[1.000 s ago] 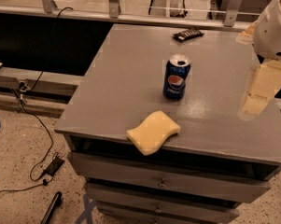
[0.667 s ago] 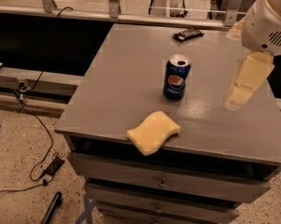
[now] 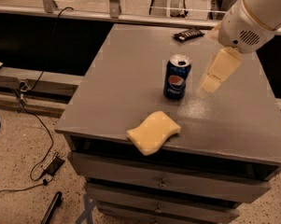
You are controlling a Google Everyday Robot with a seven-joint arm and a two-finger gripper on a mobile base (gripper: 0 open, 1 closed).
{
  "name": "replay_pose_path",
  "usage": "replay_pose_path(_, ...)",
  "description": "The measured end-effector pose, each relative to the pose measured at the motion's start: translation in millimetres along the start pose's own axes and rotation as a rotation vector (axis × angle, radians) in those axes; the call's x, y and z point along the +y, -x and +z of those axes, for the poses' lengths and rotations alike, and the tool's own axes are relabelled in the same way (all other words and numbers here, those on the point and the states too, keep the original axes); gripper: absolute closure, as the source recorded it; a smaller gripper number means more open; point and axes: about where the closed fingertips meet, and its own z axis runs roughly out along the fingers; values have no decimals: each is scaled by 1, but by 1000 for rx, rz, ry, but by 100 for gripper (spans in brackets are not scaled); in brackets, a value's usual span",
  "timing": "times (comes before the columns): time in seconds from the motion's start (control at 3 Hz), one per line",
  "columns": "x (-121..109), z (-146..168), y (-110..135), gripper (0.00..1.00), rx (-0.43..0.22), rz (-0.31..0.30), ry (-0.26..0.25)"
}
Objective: Pick pepsi can
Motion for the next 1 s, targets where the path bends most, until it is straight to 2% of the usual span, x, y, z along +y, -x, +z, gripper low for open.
replay_pose_path(0.33, -8, 20, 9, 0, -38, 18, 23)
replay_pose_path(1.0, -14, 54, 21, 0, -74, 20, 71)
